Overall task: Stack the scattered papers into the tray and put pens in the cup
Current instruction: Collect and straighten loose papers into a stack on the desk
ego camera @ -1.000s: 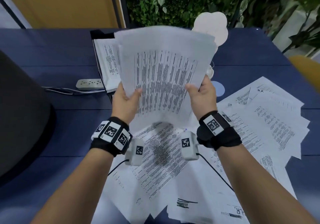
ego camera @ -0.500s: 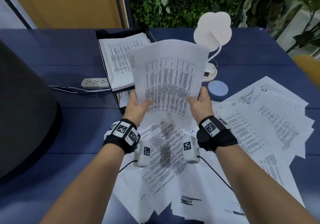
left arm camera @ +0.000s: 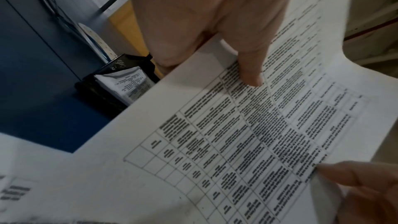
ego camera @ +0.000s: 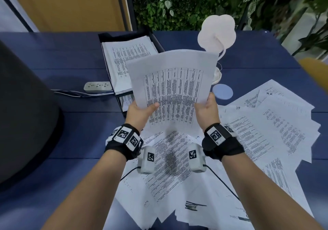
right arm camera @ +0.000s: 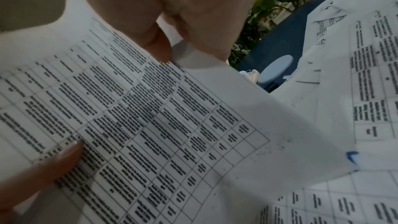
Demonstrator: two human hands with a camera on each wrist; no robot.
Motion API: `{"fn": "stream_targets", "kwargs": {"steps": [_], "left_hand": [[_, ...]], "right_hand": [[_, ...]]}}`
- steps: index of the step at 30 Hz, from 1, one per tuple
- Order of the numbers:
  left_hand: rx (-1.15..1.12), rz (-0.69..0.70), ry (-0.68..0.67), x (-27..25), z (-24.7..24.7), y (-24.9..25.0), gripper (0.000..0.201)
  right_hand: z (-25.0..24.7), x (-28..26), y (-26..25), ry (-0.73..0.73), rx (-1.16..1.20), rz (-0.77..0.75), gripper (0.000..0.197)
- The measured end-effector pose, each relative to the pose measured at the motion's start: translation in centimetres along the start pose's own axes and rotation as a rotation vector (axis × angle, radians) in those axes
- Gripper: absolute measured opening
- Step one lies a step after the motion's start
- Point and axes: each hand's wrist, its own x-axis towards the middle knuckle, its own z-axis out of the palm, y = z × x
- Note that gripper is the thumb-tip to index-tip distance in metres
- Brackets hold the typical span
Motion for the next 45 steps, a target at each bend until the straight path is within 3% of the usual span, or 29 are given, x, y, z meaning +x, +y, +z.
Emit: {"fn": "stream_targets", "kwargs": {"steps": [5,8,10,12,14,21,23,25,30,33,36,41,45], "left_hand": [[-0.012,-0.037,0.052,-0.1,-0.4,0.3,0.022],[-0.120,-0.064,0.079,-0.2,-1.1,0.0,0.062],[-0.118,-0.098,0.058,-0.3,-1.3,-0.4,0.053],[-0.058,-0.139,0.069,-0.2,-1.5,-1.4,0.031],[0.004,-0.192,0.078,-0.3,-1.7,-2.6,0.025],[0.361,-0.449,0.035,-1.5,-2.8,-8.1,0.032],[0.423,-0.489,0.053,-2.0,-2.9,-8.9,0.048],[0.388,-0.499,0.046,-2.0,-3.0,-9.0,0.066],[0.114,-0.447,0.053,-0.3,-4.4,-9.2,0.047],[0.005,-0.452,0.048,-0.5,-4.9,-8.3,0.033],[-0.037,-0.488,0.019,-0.9,-5.5,-8.6,0.036],[-0.020,-0.623,-0.155,-0.9,-6.8,-9.2,0.034],[-0.055,-0.581,-0.066,1.3,-7.6,-9.0,0.040]], "right_hand": [[-0.1,-0.2,-0.1,-0.030,0.005,0.018,0.040],[-0.9,0.1,1.5,-0.119,-0.117,0.158,0.027],[-1.5,0.0,3.2,-0.209,-0.232,0.260,0.026],[-1.7,-0.5,4.7,-0.252,-0.267,0.334,0.027],[-1.8,-1.0,5.7,-0.269,-0.277,0.377,0.027],[-2.1,-2.1,9.1,-0.497,-0.615,0.576,0.056],[-2.1,-2.4,9.3,-0.500,-0.612,0.594,0.055],[-2.0,-2.4,9.5,-0.488,-0.596,0.583,0.055],[-1.0,-0.9,9.2,-0.466,-0.532,0.545,0.057],[0.5,0.5,8.8,-0.459,-0.498,0.497,0.047],[2.2,2.0,8.5,-0.443,-0.465,0.472,0.036],[4.8,4.8,7.9,-0.412,-0.549,0.426,0.040],[6.8,6.6,6.8,-0.381,-0.545,0.367,0.034]]}}
